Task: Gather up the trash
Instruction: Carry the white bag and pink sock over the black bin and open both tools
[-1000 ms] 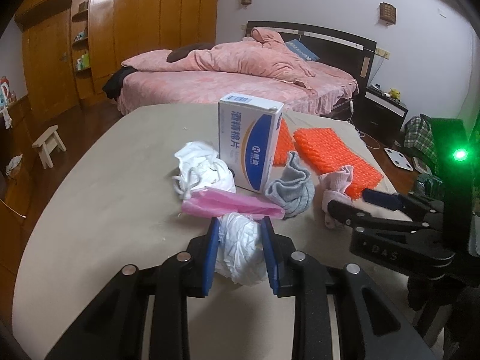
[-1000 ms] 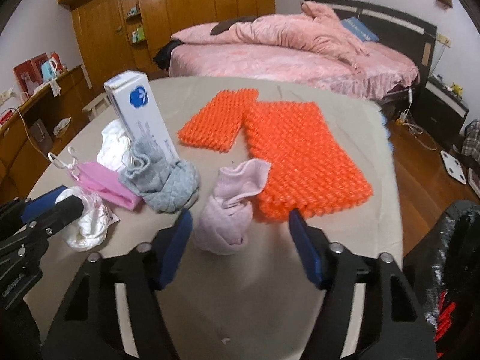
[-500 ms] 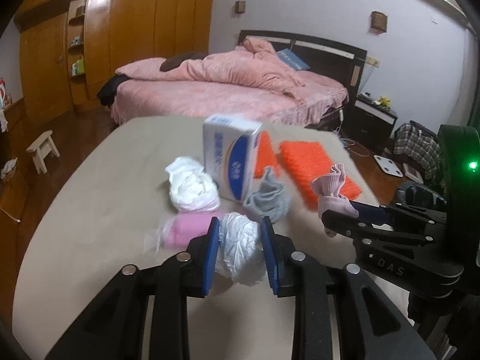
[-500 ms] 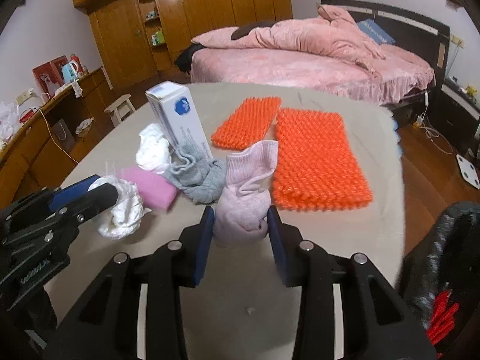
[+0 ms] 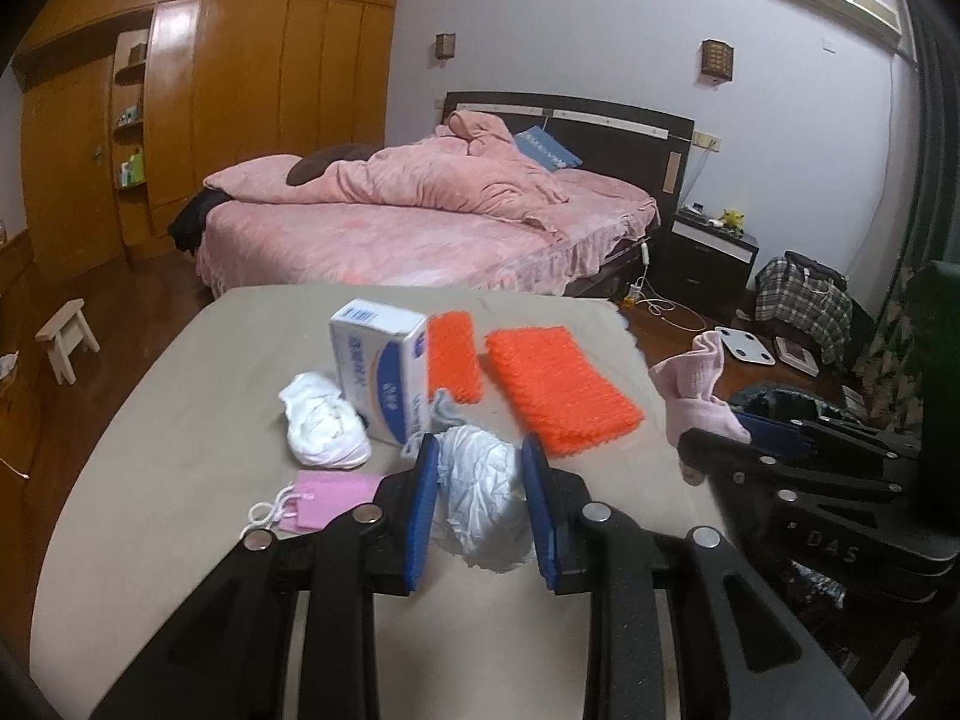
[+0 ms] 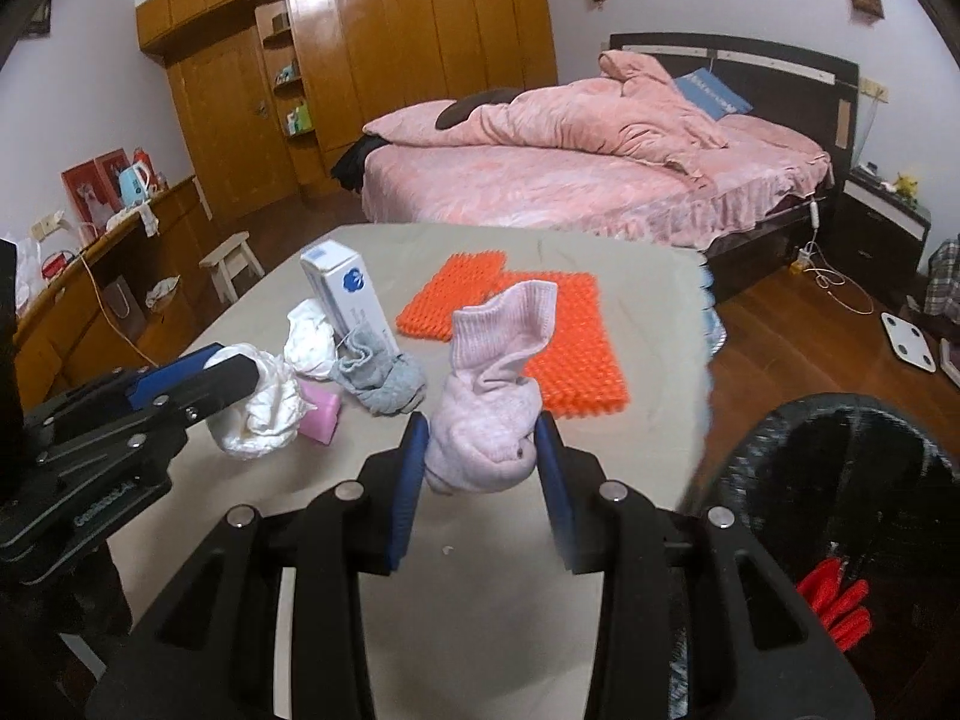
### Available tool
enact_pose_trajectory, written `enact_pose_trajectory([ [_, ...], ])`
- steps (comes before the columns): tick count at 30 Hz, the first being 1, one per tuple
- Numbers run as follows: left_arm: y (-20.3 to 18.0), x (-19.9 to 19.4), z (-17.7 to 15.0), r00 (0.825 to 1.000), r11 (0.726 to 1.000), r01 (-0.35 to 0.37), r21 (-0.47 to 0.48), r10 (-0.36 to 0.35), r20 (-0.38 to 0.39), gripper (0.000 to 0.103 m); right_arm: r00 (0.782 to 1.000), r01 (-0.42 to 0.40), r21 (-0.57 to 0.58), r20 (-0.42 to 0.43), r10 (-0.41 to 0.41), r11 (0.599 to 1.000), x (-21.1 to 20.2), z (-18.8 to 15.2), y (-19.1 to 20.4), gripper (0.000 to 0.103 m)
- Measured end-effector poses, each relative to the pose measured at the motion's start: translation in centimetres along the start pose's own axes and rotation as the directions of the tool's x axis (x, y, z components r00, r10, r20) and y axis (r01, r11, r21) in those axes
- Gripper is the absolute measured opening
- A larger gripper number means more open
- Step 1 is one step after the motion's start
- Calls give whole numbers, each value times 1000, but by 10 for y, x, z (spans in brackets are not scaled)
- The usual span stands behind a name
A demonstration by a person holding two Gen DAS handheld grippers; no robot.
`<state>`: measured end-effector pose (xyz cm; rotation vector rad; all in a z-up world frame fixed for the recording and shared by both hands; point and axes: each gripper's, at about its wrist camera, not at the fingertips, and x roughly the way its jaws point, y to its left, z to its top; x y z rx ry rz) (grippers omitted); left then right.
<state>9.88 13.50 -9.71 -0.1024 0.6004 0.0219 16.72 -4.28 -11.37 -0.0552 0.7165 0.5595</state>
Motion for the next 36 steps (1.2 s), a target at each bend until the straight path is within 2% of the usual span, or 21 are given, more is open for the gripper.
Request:
enact_pose_trajectory([
  [12,-44,-10,11,998,998,51,45,-53,28,28,995,63,45,70,-67,997,-49,-4,-31,35],
  [23,-95,-12,20,990,987,128,94,-133,47,28,980,146,108,124,-159,983,-96,-15,-69,36],
  [36,-169,-6,25,963,947,259,188,-269,28,28,949,255,215,133,-287,943,-138,-43,-126,36],
])
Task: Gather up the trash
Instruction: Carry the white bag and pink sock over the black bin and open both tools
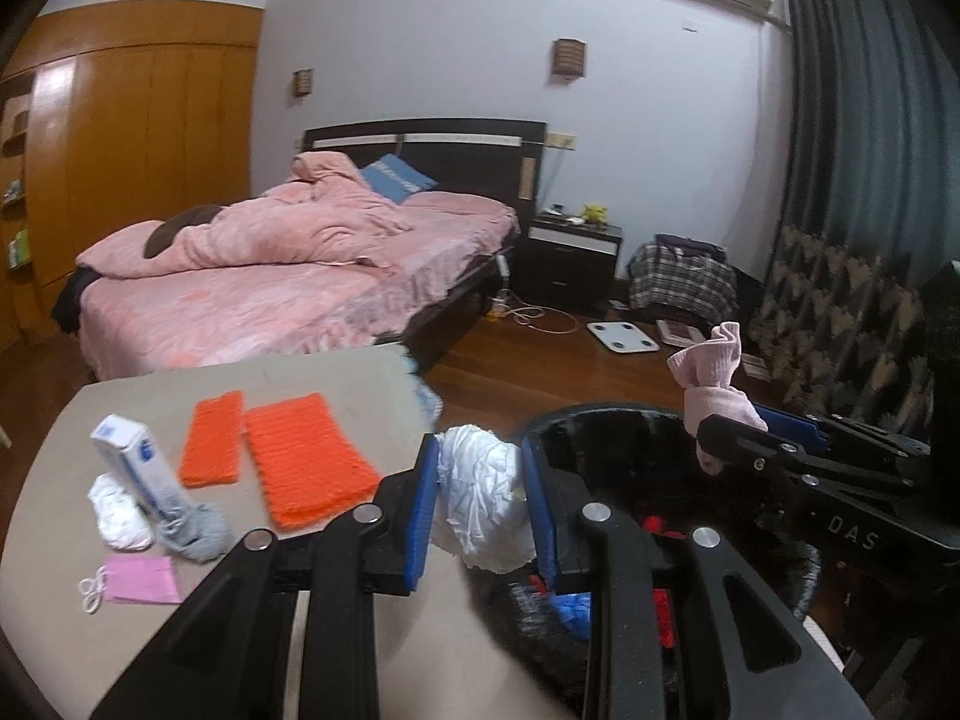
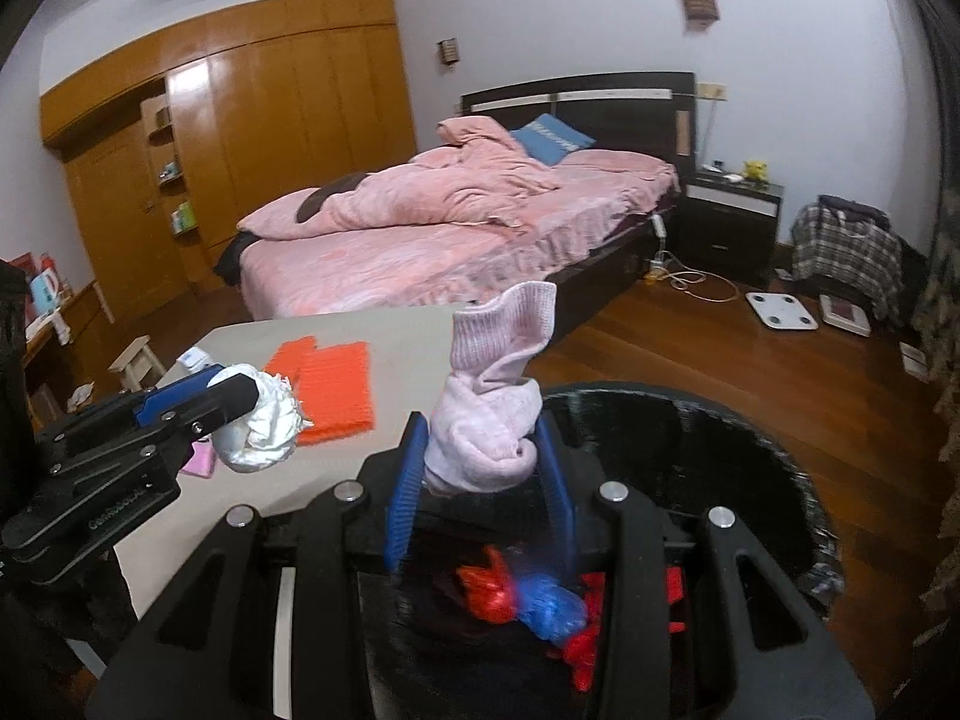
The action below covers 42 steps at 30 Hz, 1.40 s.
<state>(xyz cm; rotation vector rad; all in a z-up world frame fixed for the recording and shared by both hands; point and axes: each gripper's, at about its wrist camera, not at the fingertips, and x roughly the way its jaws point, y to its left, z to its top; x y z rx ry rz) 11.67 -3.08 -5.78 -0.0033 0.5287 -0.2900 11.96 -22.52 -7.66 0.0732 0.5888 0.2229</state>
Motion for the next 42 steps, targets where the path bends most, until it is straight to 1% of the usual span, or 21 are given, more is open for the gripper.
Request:
enact_pose_trajectory([
  [9,-41,23,1,996,995,89,53,-88,-22,28,997,83,52,-5,-83,995,-12,-12,-40,36],
  [15,-62,37,0,988,985,153,76,-150,-43,28,993,117,69,-13,-116,991,-14,-18,-57,36],
  [16,-65,42,0,983,981,175,77,-171,-62,30,992,125,71,-15,-124,990,-15,-19,-59,36],
  [17,-67,45,0,981,980,184,78,-179,-73,35,991,131,76,-16,-131,988,-15,-20,-61,38],
  [18,-68,47,-1,980,979,187,79,-181,-76,48,990,138,82,-17,-137,987,-16,-21,-63,47],
  [19,-69,47,-2,980,979,190,79,-185,-75,56,989,149,90,-13,-149,985,-17,-22,-66,51],
  [20,-70,47,-3,980,978,193,79,-187,-74,56,987,161,96,-8,-161,982,-18,-22,-68,59],
  [21,-70,47,-3,979,978,194,81,-188,-75,57,986,167,99,-5,-167,981,-19,-22,-70,63],
  [22,-69,47,-4,980,978,189,84,-183,-75,59,985,174,101,-3,-175,979,-20,-22,-70,65],
  [24,-68,45,-4,982,980,180,85,-175,-69,64,980,199,107,8,-201,974,-23,-22,-72,80],
  [25,-67,44,-5,984,981,173,85,-168,-65,69,978,204,110,13,-207,973,-23,-21,-73,82],
  [27,-61,40,-4,988,985,151,82,-147,-50,78,975,217,113,21,-220,970,-24,-21,-73,92],
  [30,-53,36,-2,992,990,121,68,-119,-34,88,975,216,117,15,-220,969,-22,-20,-71,97],
  [31,-50,35,-1,994,992,111,58,-110,-29,92,976,214,119,10,-216,970,-21,-20,-70,97],
  [34,-37,28,0,997,996,79,35,-79,-14,97,978,205,116,5,-207,972,-18,-18,-66,97],
  [38,-22,19,1,999,999,40,19,-40,-1,97,983,185,97,5,-186,978,-12,-14,-52,98],
  [42,3,10,-4,1000,1000,-10,-7,10,4,97,988,153,68,2,-154,986,-4,-12,-35,98],
])
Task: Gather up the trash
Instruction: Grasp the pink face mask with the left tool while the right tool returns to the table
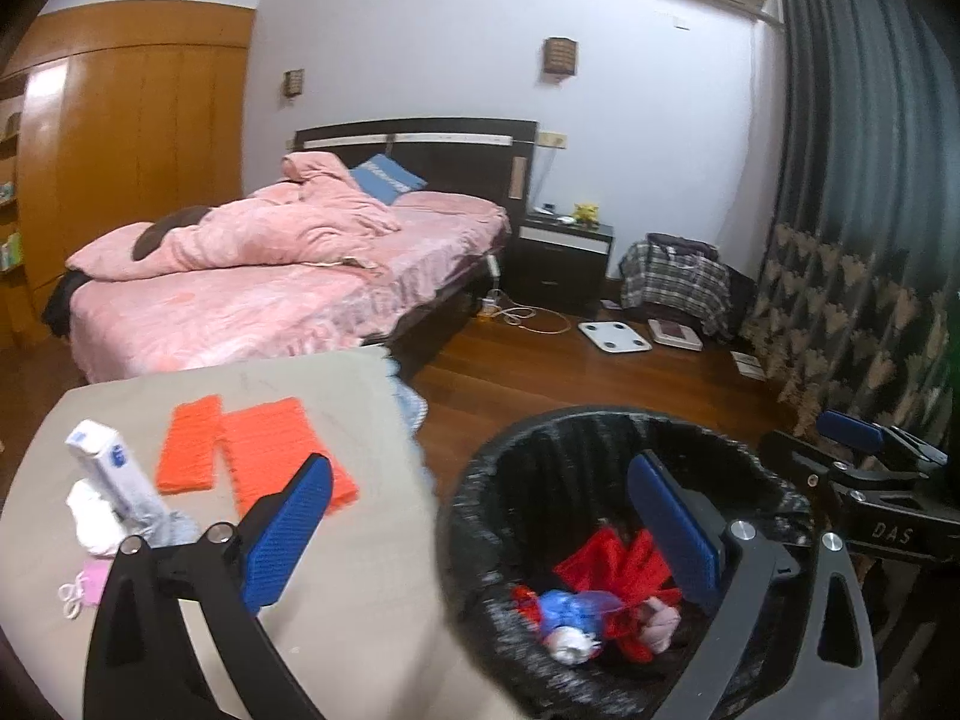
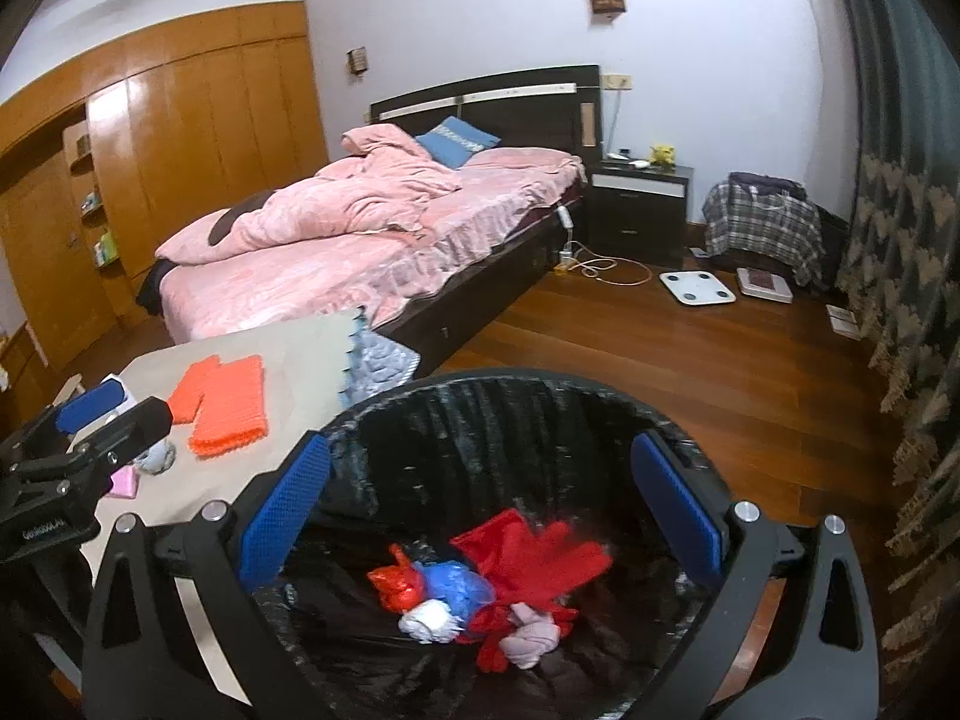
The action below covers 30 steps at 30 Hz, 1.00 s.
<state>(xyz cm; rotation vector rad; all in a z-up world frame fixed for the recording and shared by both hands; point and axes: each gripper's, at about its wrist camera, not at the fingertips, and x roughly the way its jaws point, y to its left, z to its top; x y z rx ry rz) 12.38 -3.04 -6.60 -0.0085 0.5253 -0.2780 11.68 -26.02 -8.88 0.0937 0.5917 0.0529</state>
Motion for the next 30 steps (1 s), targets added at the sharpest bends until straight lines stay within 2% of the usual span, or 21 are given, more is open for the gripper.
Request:
enact_pose_trajectory([
  [7,43,-13,-11,996,995,-94,-28,94,-4,97,997,-81,-58,-4,81,995,14,1,46,98],
  [17,106,-30,-26,974,971,-228,-69,228,-13,97,982,-187,-138,-11,188,973,39,4,116,98],
  [24,160,-36,-45,940,935,-340,-103,337,-48,97,969,-246,-181,-28,245,952,61,-1,161,98],
  [30,203,-30,-64,916,907,-400,-134,389,-102,97,956,-293,-220,-36,293,930,78,-7,198,98],
])
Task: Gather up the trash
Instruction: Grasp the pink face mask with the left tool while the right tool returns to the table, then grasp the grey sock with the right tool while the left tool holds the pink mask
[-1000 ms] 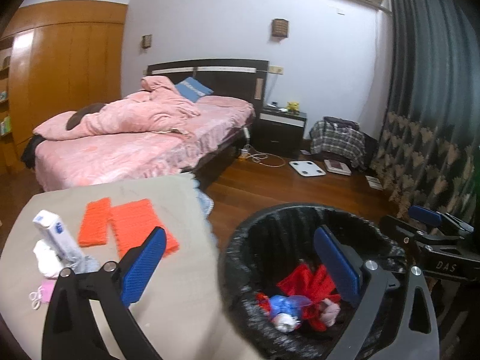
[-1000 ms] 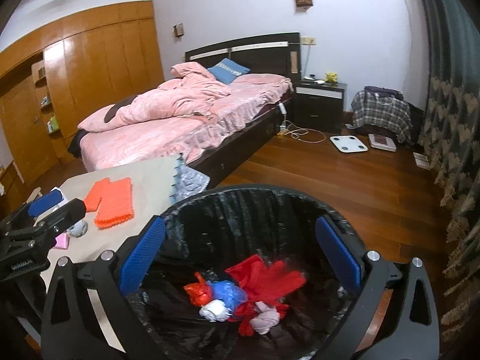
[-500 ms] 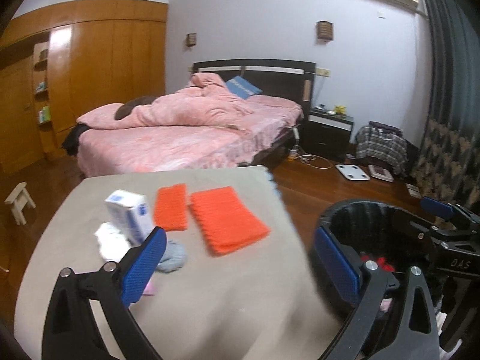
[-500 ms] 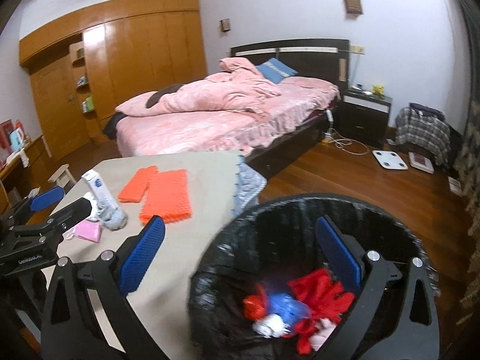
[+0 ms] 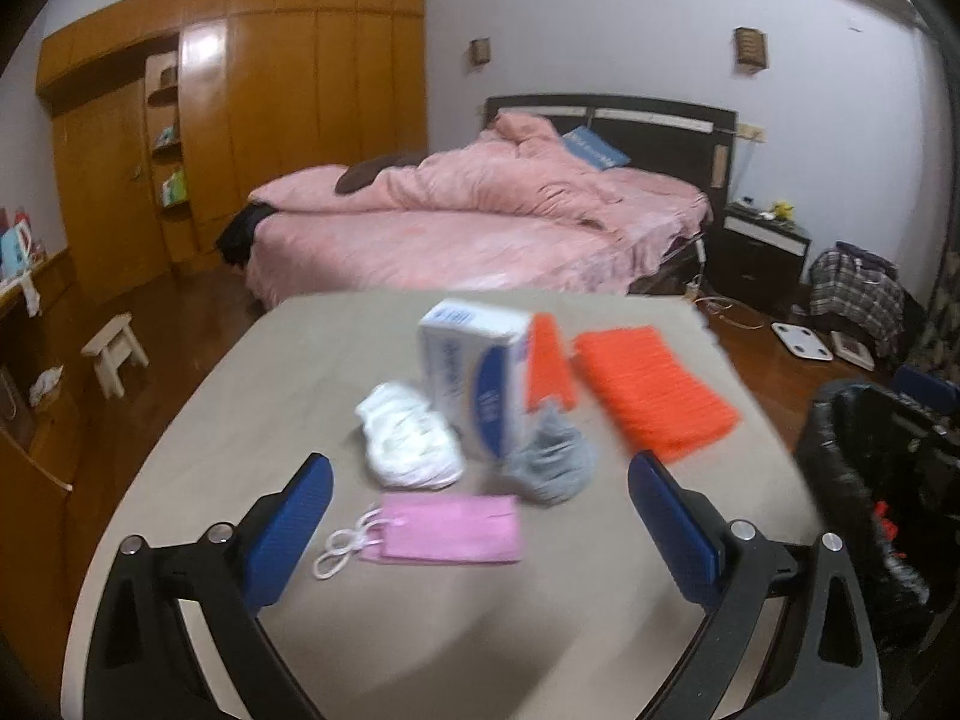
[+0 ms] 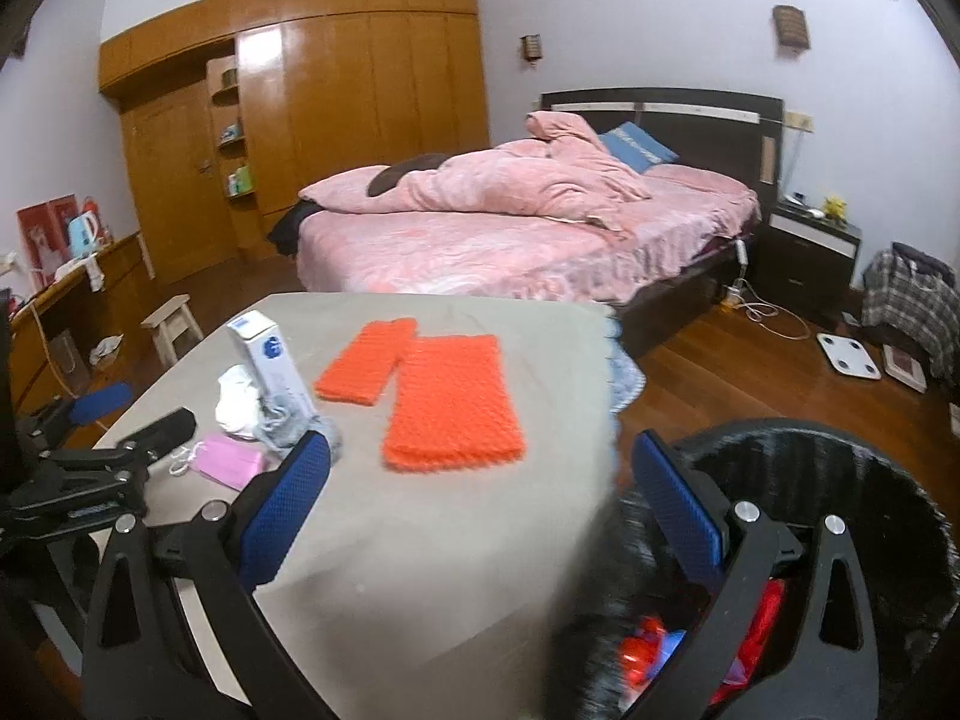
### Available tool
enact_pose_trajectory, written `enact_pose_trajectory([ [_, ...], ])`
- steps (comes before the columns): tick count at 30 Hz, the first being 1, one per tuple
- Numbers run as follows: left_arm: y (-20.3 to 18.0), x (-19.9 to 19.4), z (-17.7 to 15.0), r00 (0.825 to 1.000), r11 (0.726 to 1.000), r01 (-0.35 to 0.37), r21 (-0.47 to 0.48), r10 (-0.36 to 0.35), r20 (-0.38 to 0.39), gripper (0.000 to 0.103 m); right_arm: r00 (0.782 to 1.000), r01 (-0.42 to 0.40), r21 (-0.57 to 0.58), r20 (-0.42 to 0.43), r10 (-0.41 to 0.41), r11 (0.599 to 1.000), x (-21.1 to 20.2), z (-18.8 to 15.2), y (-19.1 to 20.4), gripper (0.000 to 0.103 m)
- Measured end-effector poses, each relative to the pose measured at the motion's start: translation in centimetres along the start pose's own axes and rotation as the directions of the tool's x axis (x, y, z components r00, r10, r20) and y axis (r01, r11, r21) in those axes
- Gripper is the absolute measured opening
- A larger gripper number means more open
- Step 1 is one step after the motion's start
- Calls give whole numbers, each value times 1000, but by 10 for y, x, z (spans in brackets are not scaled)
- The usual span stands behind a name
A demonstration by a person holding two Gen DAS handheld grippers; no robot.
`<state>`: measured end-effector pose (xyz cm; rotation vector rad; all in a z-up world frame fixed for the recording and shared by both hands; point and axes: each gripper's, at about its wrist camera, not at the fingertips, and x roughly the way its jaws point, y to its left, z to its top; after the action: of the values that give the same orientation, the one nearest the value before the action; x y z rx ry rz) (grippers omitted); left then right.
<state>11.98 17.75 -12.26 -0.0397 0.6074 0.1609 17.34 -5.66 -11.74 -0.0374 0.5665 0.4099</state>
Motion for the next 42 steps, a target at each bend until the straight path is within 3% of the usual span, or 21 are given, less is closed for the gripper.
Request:
enact_pose_trajectory([
  [6,24,30,-13,997,999,-36,-32,34,-65,97,999,-22,-21,-37,22,1000,26,-5,21,98],
  [14,30,55,-23,993,999,-23,-36,19,-120,96,996,-14,-23,-85,12,1000,51,-14,27,98],
  [27,33,80,-32,967,999,34,-40,-43,-251,80,991,-24,-42,-133,18,999,70,-25,34,98],
  [32,31,83,-32,960,997,69,-37,-76,-270,61,990,-24,-43,-137,18,999,72,-25,35,98],
  [39,24,80,-31,952,988,150,-41,-155,-265,21,990,-33,-53,-141,26,998,77,-23,39,98],
  [42,26,76,-31,951,985,161,-66,-173,-255,12,989,-44,-55,-145,36,998,80,-20,43,98],
])
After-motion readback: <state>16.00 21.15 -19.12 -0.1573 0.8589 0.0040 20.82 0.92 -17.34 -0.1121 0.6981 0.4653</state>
